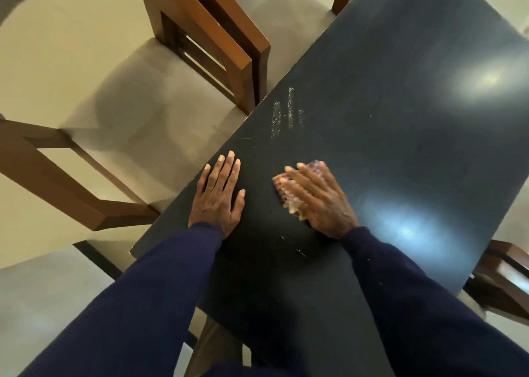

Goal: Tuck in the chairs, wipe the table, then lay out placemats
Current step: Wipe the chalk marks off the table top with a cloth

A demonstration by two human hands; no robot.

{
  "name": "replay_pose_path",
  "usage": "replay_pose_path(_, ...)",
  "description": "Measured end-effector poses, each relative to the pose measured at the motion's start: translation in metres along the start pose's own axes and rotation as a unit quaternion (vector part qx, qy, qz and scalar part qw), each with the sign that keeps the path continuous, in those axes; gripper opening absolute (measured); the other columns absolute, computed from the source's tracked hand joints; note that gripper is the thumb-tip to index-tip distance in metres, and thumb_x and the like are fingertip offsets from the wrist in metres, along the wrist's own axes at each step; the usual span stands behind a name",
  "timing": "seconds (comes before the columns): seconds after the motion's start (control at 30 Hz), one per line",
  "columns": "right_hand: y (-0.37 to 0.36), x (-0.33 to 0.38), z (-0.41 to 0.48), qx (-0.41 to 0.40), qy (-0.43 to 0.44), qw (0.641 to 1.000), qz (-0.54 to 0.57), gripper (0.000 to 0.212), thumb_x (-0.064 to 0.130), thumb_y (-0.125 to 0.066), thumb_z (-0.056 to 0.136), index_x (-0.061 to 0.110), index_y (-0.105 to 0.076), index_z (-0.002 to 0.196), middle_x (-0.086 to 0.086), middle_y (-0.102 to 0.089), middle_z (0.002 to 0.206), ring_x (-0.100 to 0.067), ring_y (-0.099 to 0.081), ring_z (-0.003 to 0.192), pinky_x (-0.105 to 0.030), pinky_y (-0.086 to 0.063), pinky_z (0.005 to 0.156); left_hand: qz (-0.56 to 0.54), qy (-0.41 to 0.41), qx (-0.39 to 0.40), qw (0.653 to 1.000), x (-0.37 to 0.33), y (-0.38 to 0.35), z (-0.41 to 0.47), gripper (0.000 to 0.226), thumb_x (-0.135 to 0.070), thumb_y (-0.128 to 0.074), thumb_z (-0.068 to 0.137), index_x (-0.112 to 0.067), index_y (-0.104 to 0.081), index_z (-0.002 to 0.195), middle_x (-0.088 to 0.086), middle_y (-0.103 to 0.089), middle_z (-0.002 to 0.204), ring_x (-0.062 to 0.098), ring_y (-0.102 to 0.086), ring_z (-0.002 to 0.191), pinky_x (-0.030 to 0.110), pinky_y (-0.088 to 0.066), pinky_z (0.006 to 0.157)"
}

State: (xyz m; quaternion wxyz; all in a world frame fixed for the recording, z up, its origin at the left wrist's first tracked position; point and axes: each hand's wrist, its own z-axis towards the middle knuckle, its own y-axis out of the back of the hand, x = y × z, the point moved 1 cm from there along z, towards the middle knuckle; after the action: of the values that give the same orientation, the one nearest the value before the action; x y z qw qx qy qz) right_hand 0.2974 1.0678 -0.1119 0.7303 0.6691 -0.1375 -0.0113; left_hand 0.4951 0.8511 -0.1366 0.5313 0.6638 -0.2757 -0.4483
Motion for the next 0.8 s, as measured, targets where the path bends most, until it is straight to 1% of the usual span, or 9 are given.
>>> replay_pose_path(0.1, 0.004, -0.033, 0.009, -0.037, -0.122, 0.992, -0.024, 0.064, 0.020, -0.060, 0.102, 0.019, -0.043, 0.164, -0.006, -0.034, 0.173, -0.029, -0.028, 0.162, -0.066, -0.023, 0.126, 0.007, 0.001, -0.004, 1.000, 0.002, -0.002, 0.002, 0.069, -0.039, -0.038, 0.108, -0.013, -0.022, 0.169, 0.007, -0.012, 0.178, 0.024, -0.011, 0.164, 0.048, -0.014, 0.133)
replay_pose_path(0.2, -0.001, -0.036, 0.063, -0.056, -0.298, 0.952, -0.042, 0.055, 0.030, -0.042, 0.111, 0.025, -0.038, 0.166, -0.003, -0.032, 0.174, -0.026, -0.025, 0.162, -0.062, -0.017, 0.130, 0.006, 0.002, -0.002, 1.000, 0.003, -0.004, 0.001, 0.068, -0.040, -0.038, 0.108, -0.014, -0.022, 0.169, 0.007, -0.013, 0.178, 0.023, -0.011, 0.164, 0.048, -0.013, 0.133)
replay_pose_path(0.3, -0.010, -0.020, 0.119, -0.048, -0.337, 0.940, -0.025, 0.061, 0.037, -0.030, 0.108, 0.027, -0.032, 0.168, -0.005, -0.029, 0.175, -0.030, -0.022, 0.163, -0.065, -0.011, 0.130, 0.006, 0.003, 0.003, 1.000, 0.003, -0.005, 0.001, 0.070, -0.041, -0.037, 0.107, -0.014, -0.021, 0.169, 0.006, -0.012, 0.178, 0.023, -0.011, 0.165, 0.050, -0.015, 0.133)
replay_pose_path(0.37, -0.016, -0.007, 0.135, -0.026, -0.274, 0.961, -0.017, 0.069, 0.042, -0.030, 0.102, 0.025, -0.028, 0.169, -0.009, -0.026, 0.176, -0.034, -0.020, 0.163, -0.067, -0.009, 0.130, 0.001, 0.015, -0.001, 1.000, 0.004, -0.004, 0.002, 0.071, -0.042, -0.038, 0.107, -0.013, -0.021, 0.169, 0.005, -0.013, 0.178, 0.022, -0.011, 0.165, 0.051, -0.017, 0.132)
replay_pose_path(0.47, -0.018, 0.003, 0.121, 0.011, -0.088, 0.996, -0.012, 0.073, 0.041, -0.045, 0.101, 0.023, -0.028, 0.169, -0.009, -0.022, 0.177, -0.033, -0.015, 0.165, -0.068, -0.010, 0.129, -0.005, 0.033, -0.010, 0.999, 0.004, -0.002, 0.001, 0.072, -0.042, -0.039, 0.106, -0.012, -0.021, 0.169, 0.006, -0.013, 0.178, 0.022, -0.010, 0.165, 0.049, -0.014, 0.133)
replay_pose_path(0.53, -0.014, -0.008, 0.096, 0.047, 0.035, 0.998, -0.026, 0.069, 0.041, -0.047, 0.105, 0.023, -0.028, 0.169, -0.007, -0.019, 0.178, -0.031, -0.011, 0.165, -0.067, -0.012, 0.129, -0.006, 0.033, -0.011, 0.999, 0.004, -0.002, 0.001, 0.072, -0.042, -0.039, 0.106, -0.012, -0.021, 0.169, 0.007, -0.013, 0.178, 0.023, -0.011, 0.165, 0.049, -0.014, 0.133)
replay_pose_path(0.6, -0.007, -0.032, 0.077, 0.047, 0.083, 0.995, -0.028, 0.064, 0.036, -0.049, 0.108, 0.022, -0.031, 0.168, -0.006, -0.021, 0.177, -0.030, -0.013, 0.165, -0.066, -0.014, 0.130, -0.005, 0.029, -0.014, 0.999, 0.005, -0.004, 0.002, 0.071, -0.042, -0.038, 0.106, -0.011, -0.022, 0.168, 0.008, -0.015, 0.177, 0.024, -0.012, 0.164, 0.051, -0.017, 0.132)
replay_pose_path(0.7, 0.002, -0.063, 0.077, -0.012, -0.052, 0.998, -0.021, 0.067, 0.022, -0.058, 0.103, 0.022, -0.036, 0.166, -0.005, -0.028, 0.175, -0.028, -0.022, 0.164, -0.065, -0.016, 0.129, 0.007, 0.025, -0.008, 1.000, 0.005, -0.006, 0.004, 0.070, -0.042, -0.037, 0.108, -0.011, -0.022, 0.169, 0.009, -0.014, 0.178, 0.024, -0.011, 0.165, 0.051, -0.019, 0.132)
replay_pose_path(0.8, 0.002, -0.063, 0.119, -0.033, -0.246, 0.969, -0.019, 0.059, 0.033, -0.041, 0.110, 0.025, -0.032, 0.168, -0.006, -0.028, 0.175, -0.030, -0.021, 0.164, -0.065, -0.012, 0.130, 0.015, 0.020, -0.007, 1.000, 0.005, -0.007, 0.004, 0.070, -0.043, -0.036, 0.108, -0.011, -0.022, 0.169, 0.010, -0.013, 0.178, 0.025, -0.011, 0.165, 0.049, -0.016, 0.133)
